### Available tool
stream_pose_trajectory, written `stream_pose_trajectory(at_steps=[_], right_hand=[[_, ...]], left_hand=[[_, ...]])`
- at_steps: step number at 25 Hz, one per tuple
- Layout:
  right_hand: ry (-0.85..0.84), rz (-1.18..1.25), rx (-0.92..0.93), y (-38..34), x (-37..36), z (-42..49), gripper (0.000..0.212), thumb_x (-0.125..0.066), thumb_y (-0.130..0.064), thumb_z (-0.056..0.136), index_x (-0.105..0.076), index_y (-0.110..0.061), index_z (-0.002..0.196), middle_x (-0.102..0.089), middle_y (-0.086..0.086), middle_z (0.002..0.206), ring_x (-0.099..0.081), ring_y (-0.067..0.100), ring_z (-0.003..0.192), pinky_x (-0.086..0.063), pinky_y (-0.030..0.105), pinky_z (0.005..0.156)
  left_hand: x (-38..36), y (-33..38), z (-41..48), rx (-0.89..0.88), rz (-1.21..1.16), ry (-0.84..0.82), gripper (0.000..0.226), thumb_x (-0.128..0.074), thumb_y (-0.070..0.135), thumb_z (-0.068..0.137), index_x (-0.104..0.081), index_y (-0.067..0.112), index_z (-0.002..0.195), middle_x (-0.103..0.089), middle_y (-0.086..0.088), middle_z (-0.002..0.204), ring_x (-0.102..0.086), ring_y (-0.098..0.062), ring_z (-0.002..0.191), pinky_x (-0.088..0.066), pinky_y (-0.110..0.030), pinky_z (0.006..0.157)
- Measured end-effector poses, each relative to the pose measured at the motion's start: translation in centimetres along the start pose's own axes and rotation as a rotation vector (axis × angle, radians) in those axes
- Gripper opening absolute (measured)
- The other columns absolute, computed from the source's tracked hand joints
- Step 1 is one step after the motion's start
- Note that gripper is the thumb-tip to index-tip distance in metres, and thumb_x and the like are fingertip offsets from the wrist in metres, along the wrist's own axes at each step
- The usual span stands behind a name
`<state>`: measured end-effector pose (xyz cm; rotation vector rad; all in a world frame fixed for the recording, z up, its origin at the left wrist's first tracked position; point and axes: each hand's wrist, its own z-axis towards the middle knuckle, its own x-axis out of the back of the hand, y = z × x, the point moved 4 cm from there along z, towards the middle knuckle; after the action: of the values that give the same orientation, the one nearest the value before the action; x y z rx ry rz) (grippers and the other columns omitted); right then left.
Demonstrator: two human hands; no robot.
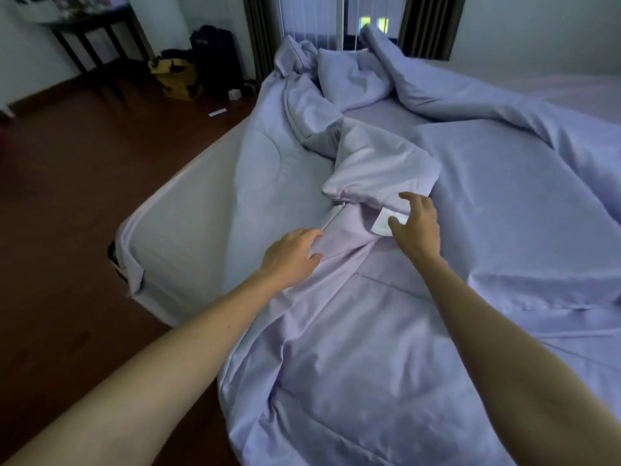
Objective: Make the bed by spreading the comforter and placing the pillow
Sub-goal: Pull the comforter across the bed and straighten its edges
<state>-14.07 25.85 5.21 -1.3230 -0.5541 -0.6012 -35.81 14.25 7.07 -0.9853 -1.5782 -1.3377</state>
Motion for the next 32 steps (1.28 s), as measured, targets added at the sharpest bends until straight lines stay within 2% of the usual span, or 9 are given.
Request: stream_pose_trajectory(at_steps=[6,8,10,13,16,19,24,27,32], right_hand=[[-0.163,-0.304,-0.178,4.9,-2.6,7.5,0.09,-0.072,-0.027,0.074,-0.018,-0.044,0.144,-0.003,0.005,0.159,-0.009,0.035,0.143,-0.031,0.053,0.106],[-0.217,-0.33,-0.183,5.3,-3.2,9.1,0.087,-0.072,-0.032,0.074,-0.02,-0.047,0.142,0.0,0.004,0.159,-0.011,0.038,0.142,-0.033,0.053,0.104],[-0.227,-0.296,-0.156,5.5,-4.0,10.4,0.066,-0.068,-0.034,0.078,-0.038,-0.041,0.136,-0.006,0.005,0.157,-0.023,0.04,0.137,-0.036,0.052,0.103],[-0.133,-0.165,-0.093,4.4,-5.0,11.4,0.03,-0.055,-0.024,0.087,-0.062,-0.019,0.116,-0.03,0.012,0.147,-0.046,0.043,0.117,-0.042,0.045,0.094],[-0.068,0.019,-0.088,0.8,-5.0,10.9,0.021,-0.047,-0.016,0.089,-0.059,-0.009,0.105,-0.055,0.016,0.114,-0.054,0.034,0.094,-0.04,0.034,0.078],[-0.079,0.336,-0.063,-4.9,-5.4,10.0,0.009,-0.044,-0.018,0.092,-0.051,-0.014,0.091,-0.054,0.002,0.08,-0.048,0.02,0.078,-0.04,0.031,0.065],[-0.155,0.713,-0.075,-14.9,-7.5,10.9,0.019,-0.048,-0.026,0.088,-0.038,-0.022,0.073,-0.038,-0.002,0.068,-0.038,0.013,0.063,-0.038,0.038,0.059],[-0.232,0.762,-0.04,-20.6,-9.9,11.0,0.018,-0.053,-0.035,0.083,-0.046,-0.022,0.072,-0.048,0.0,0.074,-0.05,0.015,0.071,-0.051,0.043,0.067],[-0.389,0.615,0.066,-28.6,-17.3,8.8,0.022,-0.057,-0.027,0.084,-0.054,-0.005,0.084,-0.053,0.004,0.078,-0.05,0.016,0.074,-0.041,0.033,0.066]], left_hand=[[-4.7,-2.6,7.2,0.181,-0.034,-0.207,0.085,-0.061,0.042,0.085,-0.011,0.019,0.15,-0.038,-0.012,0.145,-0.044,-0.033,0.128,-0.041,-0.042,0.1],[-5.2,-3.5,8.2,0.199,0.006,-0.244,0.075,-0.055,0.033,0.09,-0.013,0.019,0.15,-0.048,-0.016,0.135,-0.051,-0.036,0.119,-0.044,-0.042,0.093],[-4.7,-4.1,8.1,0.161,0.032,-0.222,0.042,-0.048,0.025,0.09,-0.039,0.016,0.13,-0.058,-0.015,0.122,-0.056,-0.036,0.107,-0.046,-0.039,0.084],[-2.8,-4.8,7.0,0.118,-0.012,-0.155,0.017,-0.045,0.017,0.088,-0.048,0.013,0.104,-0.061,-0.015,0.109,-0.057,-0.038,0.097,-0.044,-0.037,0.076],[-0.3,-8.3,5.7,0.171,0.084,-0.097,0.031,-0.047,0.017,0.09,-0.05,0.016,0.12,-0.061,-0.015,0.12,-0.058,-0.038,0.108,-0.046,-0.038,0.082],[2.9,-15.1,3.3,0.367,0.157,-0.029,0.046,-0.049,0.019,0.093,-0.042,0.016,0.138,-0.057,-0.018,0.13,-0.057,-0.037,0.115,-0.046,-0.039,0.092],[8.0,-25.4,-4.3,0.684,0.188,0.061,0.046,-0.048,0.018,0.094,-0.041,0.015,0.139,-0.056,-0.019,0.13,-0.056,-0.038,0.116,-0.045,-0.041,0.092],[8.8,-31.5,-10.3,0.82,0.127,0.077,0.044,-0.05,0.014,0.09,-0.046,0.015,0.135,-0.056,-0.018,0.128,-0.056,-0.036,0.115,-0.045,-0.039,0.09],[8.4,-39.0,-14.1,0.889,-0.026,-0.166,0.018,-0.055,0.027,0.082,-0.055,0.017,0.097,-0.063,-0.013,0.112,-0.061,-0.029,0.101,-0.048,-0.033,0.08]])
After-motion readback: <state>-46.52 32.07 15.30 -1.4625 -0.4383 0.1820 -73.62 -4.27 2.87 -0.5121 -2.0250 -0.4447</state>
